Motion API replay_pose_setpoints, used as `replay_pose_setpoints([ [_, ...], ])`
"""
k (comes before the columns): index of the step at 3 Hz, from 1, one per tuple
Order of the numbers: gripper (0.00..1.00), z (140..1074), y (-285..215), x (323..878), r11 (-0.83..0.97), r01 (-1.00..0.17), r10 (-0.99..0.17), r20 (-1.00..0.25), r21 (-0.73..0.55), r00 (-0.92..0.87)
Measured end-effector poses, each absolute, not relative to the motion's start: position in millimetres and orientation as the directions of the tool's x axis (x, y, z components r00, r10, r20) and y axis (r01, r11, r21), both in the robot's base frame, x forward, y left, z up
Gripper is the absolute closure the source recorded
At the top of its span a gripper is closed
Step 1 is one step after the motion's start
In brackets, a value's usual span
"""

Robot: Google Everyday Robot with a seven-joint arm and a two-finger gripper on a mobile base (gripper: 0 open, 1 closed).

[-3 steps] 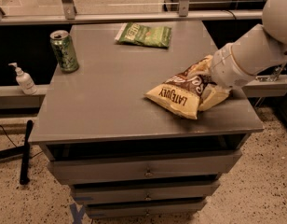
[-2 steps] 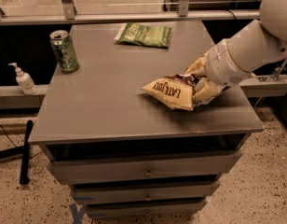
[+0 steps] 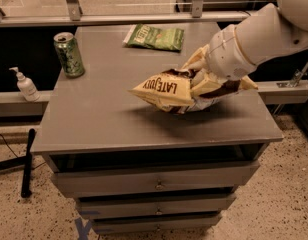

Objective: Pick brown chip bag

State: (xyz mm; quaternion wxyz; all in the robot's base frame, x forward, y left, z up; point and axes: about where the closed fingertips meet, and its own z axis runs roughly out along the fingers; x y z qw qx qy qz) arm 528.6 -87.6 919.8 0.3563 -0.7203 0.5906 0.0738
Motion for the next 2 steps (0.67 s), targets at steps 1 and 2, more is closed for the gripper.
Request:
replay_pose_setpoints([
  [1,1.00,950.6,-69.0,530.0,-0.028,-0.882,-0.737,-0.586,-0.471,0.337],
  [2,1.00,984.4,-61.7,532.8,0.021,-0.851,-0.680,-0.632,-0.524,0.372],
])
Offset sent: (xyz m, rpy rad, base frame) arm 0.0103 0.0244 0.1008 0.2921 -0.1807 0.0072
